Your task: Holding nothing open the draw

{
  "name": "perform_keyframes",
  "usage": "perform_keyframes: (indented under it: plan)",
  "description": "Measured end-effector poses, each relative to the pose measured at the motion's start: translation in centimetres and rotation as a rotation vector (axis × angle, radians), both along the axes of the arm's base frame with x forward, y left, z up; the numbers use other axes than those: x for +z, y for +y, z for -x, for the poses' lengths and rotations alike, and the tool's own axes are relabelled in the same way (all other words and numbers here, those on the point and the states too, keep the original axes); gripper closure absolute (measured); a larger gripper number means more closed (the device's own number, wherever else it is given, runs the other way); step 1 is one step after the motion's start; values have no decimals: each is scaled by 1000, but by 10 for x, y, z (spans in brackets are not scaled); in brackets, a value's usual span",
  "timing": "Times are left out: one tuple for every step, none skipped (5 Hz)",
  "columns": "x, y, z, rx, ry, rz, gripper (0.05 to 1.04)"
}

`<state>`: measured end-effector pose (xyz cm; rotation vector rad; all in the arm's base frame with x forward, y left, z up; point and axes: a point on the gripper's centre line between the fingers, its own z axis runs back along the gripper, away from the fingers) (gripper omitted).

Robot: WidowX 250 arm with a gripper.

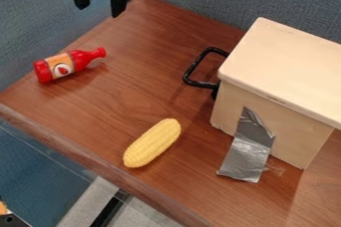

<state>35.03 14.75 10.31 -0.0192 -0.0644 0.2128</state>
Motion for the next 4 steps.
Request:
perform_keyframes:
  plan:
    - [-15, -2, 2, -6, 37, 18, 83]
    - [-19, -22, 0, -103, 40, 33, 83]
    - [-10, -46, -5, -180, 16, 46, 83]
    - [-9, -62, -10, -213, -1, 81, 83]
